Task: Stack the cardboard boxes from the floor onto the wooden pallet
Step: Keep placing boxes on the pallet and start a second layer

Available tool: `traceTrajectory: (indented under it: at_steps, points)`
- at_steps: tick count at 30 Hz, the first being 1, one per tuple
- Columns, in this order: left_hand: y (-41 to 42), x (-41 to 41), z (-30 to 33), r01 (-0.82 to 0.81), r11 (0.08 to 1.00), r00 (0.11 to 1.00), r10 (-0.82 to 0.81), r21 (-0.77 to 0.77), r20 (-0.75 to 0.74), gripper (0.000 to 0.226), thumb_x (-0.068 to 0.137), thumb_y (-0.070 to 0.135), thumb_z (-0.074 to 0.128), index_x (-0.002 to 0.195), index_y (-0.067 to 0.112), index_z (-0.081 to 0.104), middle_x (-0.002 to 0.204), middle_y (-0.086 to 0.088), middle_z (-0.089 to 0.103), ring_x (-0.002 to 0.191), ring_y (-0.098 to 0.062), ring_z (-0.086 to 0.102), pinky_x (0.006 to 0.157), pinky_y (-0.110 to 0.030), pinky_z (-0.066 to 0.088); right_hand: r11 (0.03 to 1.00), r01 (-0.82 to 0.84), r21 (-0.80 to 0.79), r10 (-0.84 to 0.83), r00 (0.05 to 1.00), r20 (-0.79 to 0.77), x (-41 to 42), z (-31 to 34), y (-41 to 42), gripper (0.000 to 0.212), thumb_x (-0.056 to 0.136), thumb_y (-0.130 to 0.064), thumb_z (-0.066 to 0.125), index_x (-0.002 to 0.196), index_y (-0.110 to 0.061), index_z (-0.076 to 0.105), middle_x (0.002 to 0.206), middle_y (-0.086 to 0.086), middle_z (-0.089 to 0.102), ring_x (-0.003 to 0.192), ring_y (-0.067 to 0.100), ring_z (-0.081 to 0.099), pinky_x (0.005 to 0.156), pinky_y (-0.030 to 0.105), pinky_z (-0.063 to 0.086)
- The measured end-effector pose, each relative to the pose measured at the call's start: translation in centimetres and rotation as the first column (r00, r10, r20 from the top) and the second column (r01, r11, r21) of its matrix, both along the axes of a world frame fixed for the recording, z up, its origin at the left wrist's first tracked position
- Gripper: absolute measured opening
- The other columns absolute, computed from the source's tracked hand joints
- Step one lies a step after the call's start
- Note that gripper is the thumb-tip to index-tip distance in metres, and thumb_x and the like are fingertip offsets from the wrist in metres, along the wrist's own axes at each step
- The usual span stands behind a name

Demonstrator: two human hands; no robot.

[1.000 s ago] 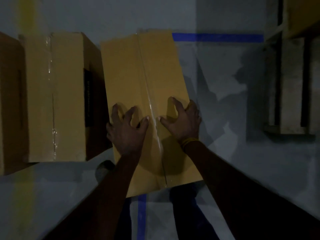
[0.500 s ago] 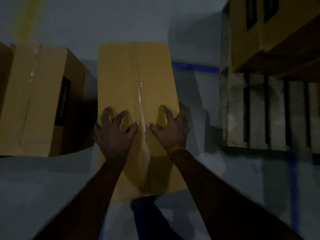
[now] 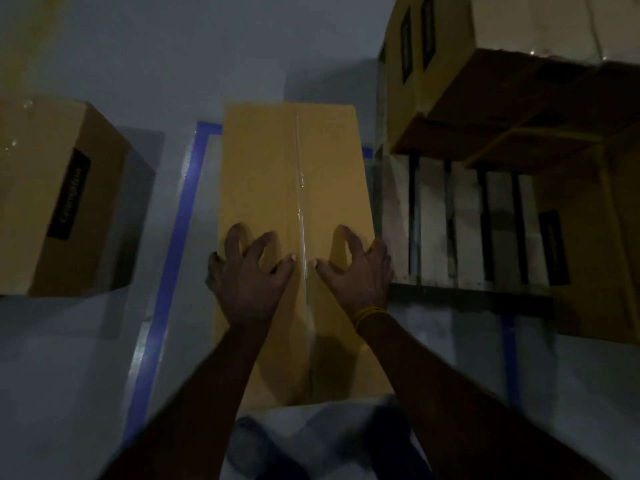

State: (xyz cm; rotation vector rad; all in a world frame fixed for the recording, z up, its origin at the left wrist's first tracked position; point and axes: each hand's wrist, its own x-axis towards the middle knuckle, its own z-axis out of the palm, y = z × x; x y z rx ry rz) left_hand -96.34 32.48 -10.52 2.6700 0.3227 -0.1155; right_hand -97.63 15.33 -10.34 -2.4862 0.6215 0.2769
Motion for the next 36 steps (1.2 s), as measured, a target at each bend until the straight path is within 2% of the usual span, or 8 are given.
traceTrajectory:
  at_steps: [6,16,21,27,30,33,35,36]
  points:
    - [-11.2,-2.6,-2.0,0.019,0.999,0.999,-0.02,0.031,0.028,0.061,0.078,0.069,0.067,0.132,0.04,0.06,0.157,0.004,0.032,0.136,-0.046,0.032,0.102,-0.062,0.034,0.999,0.029,0.027,-0.029,0.999,0.022,-2.8,-2.3,-11.1,0.086,0.077,-0.07,0.067,0.151,-0.044,0.031,0.156,0.014,0.018,0.144,0.036,0.021,0.118,0.054,0.023]
    - [-42.3,-6.4,-7.2,0.078,0.996,0.996,-0.076,-0.039,0.047,0.057,0.079,0.068,0.062,0.129,0.04,0.062,0.156,0.003,0.035,0.135,-0.043,0.036,0.101,-0.06,0.036,0.994,0.102,-0.044,-0.101,0.994,0.033,-7.2,-6.6,-42.0,0.085,0.078,-0.067,0.068,0.151,-0.044,0.031,0.158,0.016,0.018,0.146,0.036,0.019,0.117,0.054,0.018]
    - [-53.8,-6.4,-8.8,0.125,0.987,0.992,-0.121,-0.104,0.042,0.057,0.078,0.067,0.061,0.128,0.04,0.063,0.155,0.004,0.036,0.135,-0.042,0.037,0.103,-0.061,0.036,0.988,0.13,-0.083,-0.13,0.991,0.012,-7.5,-7.8,-53.6,0.087,0.077,-0.066,0.069,0.152,-0.042,0.033,0.158,0.018,0.019,0.144,0.04,0.021,0.116,0.054,0.022]
    - [-61.6,-5.1,-11.3,0.195,0.973,0.981,-0.191,-0.124,0.045,0.057,0.079,0.066,0.062,0.129,0.038,0.063,0.156,0.003,0.034,0.139,-0.038,0.034,0.107,-0.061,0.033,0.978,0.199,-0.056,-0.198,0.98,0.018,-6.9,-9.6,-61.4,0.085,0.076,-0.062,0.073,0.151,-0.042,0.036,0.152,0.02,0.027,0.139,0.041,0.03,0.112,0.05,0.028]
    - [-64.0,-4.0,-12.4,0.197,0.969,0.98,-0.193,-0.149,0.04,0.056,0.08,0.063,0.067,0.13,0.038,0.062,0.157,0.003,0.033,0.14,-0.038,0.032,0.107,-0.059,0.031,0.97,0.236,0.055,-0.239,0.97,0.038,-5.8,-10.4,-63.6,0.085,0.078,-0.055,0.076,0.151,-0.042,0.035,0.143,0.021,0.04,0.131,0.04,0.042,0.106,0.045,0.039]
    - [-66.0,-4.1,-13.6,0.195,0.963,0.981,-0.196,-0.186,0.01,0.058,0.081,0.062,0.067,0.134,0.042,0.058,0.16,0.004,0.027,0.142,-0.037,0.026,0.11,-0.062,0.028,0.959,0.222,0.175,-0.243,0.964,0.109,-5.1,-12.3,-65.8,0.082,0.083,-0.041,0.077,0.153,-0.03,0.036,0.143,0.017,0.05,0.131,0.036,0.047,0.107,0.044,0.043]
    - [-67.0,-4.7,-14.5,0.277,0.951,0.96,-0.28,-0.136,-0.001,0.062,0.083,0.065,0.061,0.14,0.043,0.051,0.163,0.006,0.019,0.145,-0.039,0.019,0.114,-0.062,0.022,0.939,0.201,0.278,-0.237,0.967,0.099,-5.6,-14.2,-66.6,0.08,0.09,-0.038,0.07,0.158,-0.026,0.028,0.156,0.013,0.036,0.144,0.032,0.036,0.114,0.047,0.037]
    - [-67.3,-4.9,-14.9,0.308,0.946,0.951,-0.31,-0.099,-0.002,0.063,0.084,0.066,0.057,0.143,0.044,0.048,0.164,0.007,0.016,0.147,-0.041,0.016,0.115,-0.061,0.018,0.946,0.183,0.268,-0.218,0.97,0.106,-6.0,-15.1,-66.6,0.079,0.093,-0.044,0.063,0.159,-0.03,0.021,0.164,0.011,0.02,0.151,0.031,0.019,0.119,0.049,0.03]
